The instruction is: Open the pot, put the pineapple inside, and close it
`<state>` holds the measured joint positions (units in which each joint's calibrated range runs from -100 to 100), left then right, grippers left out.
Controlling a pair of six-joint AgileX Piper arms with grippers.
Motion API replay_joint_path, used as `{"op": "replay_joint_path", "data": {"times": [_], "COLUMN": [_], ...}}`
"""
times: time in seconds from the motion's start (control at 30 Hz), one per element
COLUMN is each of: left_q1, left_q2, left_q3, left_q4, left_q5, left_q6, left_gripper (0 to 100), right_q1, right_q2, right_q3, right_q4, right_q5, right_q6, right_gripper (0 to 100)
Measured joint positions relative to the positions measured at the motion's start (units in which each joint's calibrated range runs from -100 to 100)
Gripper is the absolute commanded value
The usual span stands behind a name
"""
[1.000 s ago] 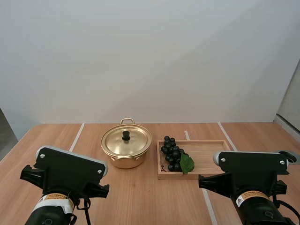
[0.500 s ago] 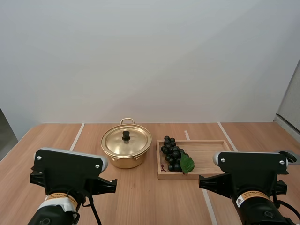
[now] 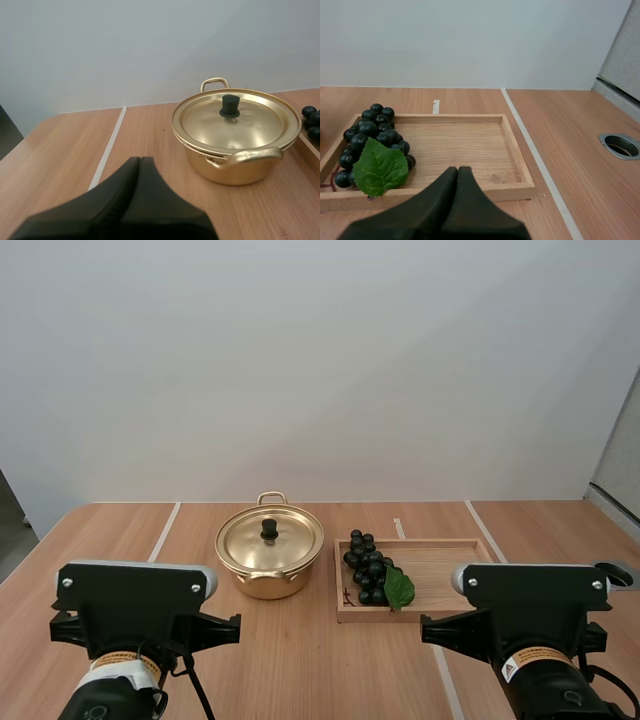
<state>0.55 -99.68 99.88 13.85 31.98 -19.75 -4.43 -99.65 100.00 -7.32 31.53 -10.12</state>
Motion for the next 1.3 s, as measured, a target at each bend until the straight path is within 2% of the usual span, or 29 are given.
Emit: {"op": "replay_joint_path", "data": {"times": [0.27, 0.4, 1.3], "left_q1": [1.88, 2.24, 2.24], "left_q2": [0.0, 0.0, 0.0], "left_q3": [0.0, 0.0, 0.0], "left_q4": [0.0, 0.0, 0.0], "left_q5": [0.0, 0.0, 0.0], "left_q6": [-0.2, -0.4, -0.4], "left_gripper": [0, 0, 0], "right_q1": [2.6, 3.4, 3.5], "right_q2": [0.0, 0.0, 0.0], "right_q3": [0.0, 0.0, 0.0], "right_q4": [0.0, 0.1, 0.1], "right_q5": [0.0, 0.0, 0.0], "right_q6": [0.0, 0.0, 0.0], "right_gripper": [0, 0, 0]}}
